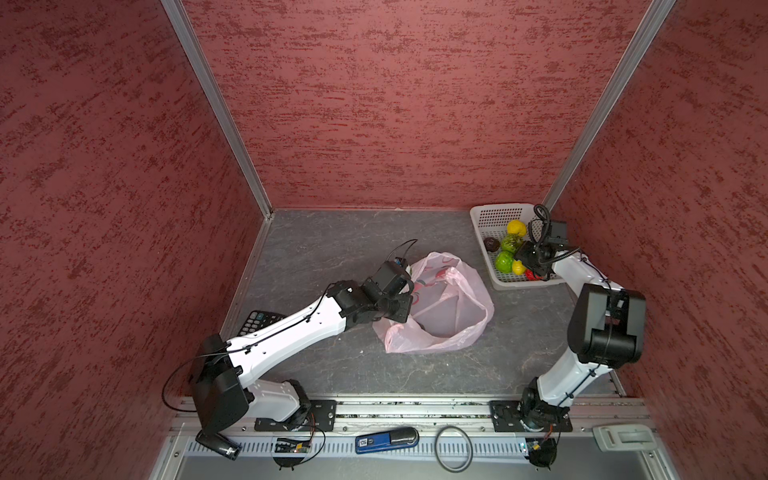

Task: Untie the knot of the plastic bag and take out the fruit
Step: 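Open the right gripper to drop the papaya into the basket, then move the right gripper back into the pink bag above the fruit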

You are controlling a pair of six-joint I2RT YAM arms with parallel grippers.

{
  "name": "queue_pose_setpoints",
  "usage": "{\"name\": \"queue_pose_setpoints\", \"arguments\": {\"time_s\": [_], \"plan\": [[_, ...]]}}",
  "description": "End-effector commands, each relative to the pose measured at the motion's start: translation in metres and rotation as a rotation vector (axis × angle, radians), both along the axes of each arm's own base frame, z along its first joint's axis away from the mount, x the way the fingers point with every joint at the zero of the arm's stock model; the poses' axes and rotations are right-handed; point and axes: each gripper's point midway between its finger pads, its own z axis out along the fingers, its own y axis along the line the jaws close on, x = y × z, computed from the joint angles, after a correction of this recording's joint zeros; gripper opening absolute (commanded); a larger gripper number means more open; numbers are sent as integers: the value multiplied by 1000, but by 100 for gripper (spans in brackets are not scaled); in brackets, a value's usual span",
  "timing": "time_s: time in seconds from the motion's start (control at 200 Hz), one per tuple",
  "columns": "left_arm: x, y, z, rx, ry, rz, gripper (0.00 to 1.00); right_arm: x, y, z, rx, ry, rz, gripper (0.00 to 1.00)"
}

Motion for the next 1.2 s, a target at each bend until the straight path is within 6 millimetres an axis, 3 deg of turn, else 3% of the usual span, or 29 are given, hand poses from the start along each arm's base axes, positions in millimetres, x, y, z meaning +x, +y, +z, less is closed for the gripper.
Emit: {"name": "queue_pose_setpoints", "arguments": {"time_s": [0.0,0.165,0.296,0.461,0.551,0.877,1.042,1.192], "plan": [[-6,3,2,-15,7,5,0,9,-13,28,-69,-56,-16,70],[-8,2,1,-17,7,11,0,4,-4,48,-46,-86,18,73],[-10,4,0,-21,2,22,0,-6,21,71,14,-120,94,73],[-11,5,2,-25,-8,30,0,-32,77,109,81,-154,256,73],[-9,5,2,-25,-13,31,0,-56,113,145,102,-203,353,73],[-5,-2,4,-26,-22,20,0,-133,225,230,242,-307,592,72],[-3,-4,5,-26,-29,18,0,-171,268,245,318,-301,706,72],[-2,-5,6,-35,-30,25,0,-203,295,252,368,-283,781,72]]}}
